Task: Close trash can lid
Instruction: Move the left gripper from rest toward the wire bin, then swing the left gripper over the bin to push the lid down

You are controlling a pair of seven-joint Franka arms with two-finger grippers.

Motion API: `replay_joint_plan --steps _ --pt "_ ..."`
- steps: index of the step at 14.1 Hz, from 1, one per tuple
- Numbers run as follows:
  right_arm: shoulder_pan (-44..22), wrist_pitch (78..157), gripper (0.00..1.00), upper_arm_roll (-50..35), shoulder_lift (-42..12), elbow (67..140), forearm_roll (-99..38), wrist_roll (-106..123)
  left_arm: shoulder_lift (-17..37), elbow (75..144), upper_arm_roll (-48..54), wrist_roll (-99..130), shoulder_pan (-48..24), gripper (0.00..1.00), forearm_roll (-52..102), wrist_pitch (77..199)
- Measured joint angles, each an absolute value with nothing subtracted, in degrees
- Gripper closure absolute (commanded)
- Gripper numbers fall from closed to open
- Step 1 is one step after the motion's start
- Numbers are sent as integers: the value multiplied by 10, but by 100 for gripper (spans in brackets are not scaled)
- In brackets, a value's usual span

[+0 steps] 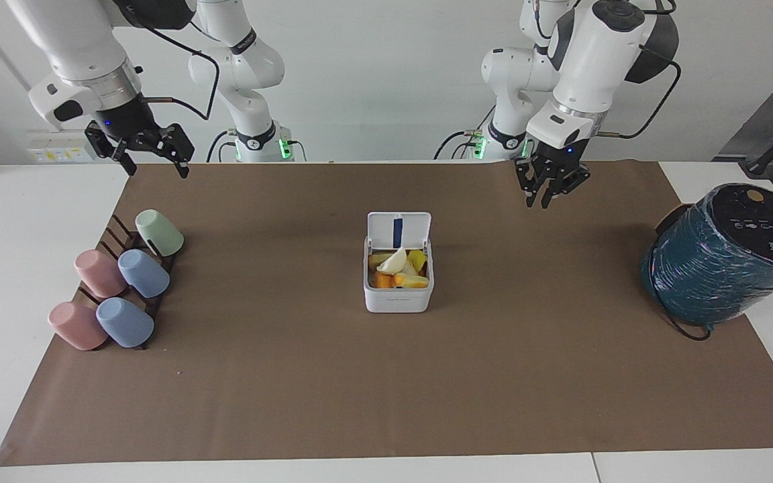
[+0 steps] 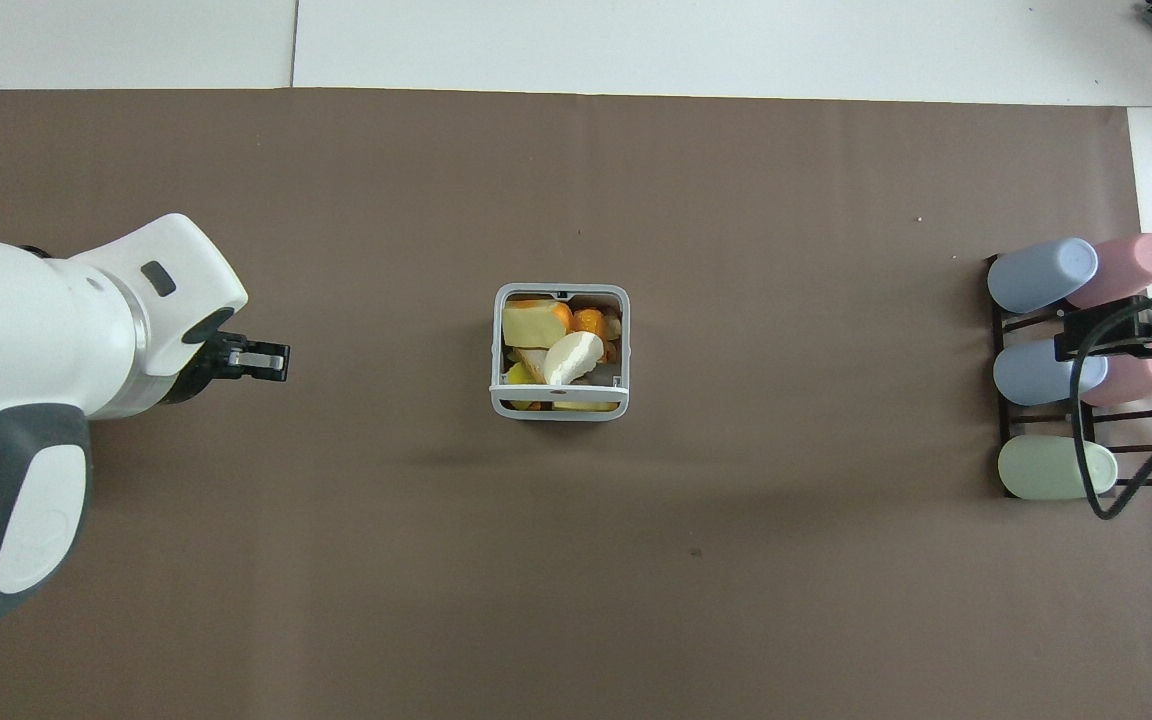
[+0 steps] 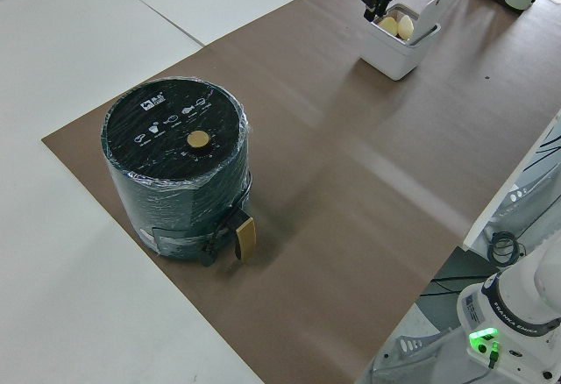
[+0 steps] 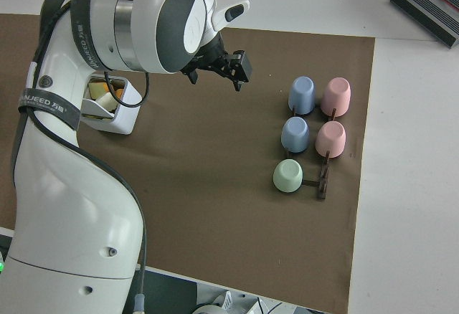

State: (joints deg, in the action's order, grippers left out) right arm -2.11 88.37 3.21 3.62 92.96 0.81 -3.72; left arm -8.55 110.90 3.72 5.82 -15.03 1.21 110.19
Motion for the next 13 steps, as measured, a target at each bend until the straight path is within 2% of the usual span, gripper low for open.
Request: replay_joint_plan --steps 9,13 --pt "-21 884 0 32 36 930 8 -37 -82 1130 39 123 -287 100 12 1104" --pt "-21 884 0 32 36 930 8 -37 -59 1130 40 189 -341 100 12 1123"
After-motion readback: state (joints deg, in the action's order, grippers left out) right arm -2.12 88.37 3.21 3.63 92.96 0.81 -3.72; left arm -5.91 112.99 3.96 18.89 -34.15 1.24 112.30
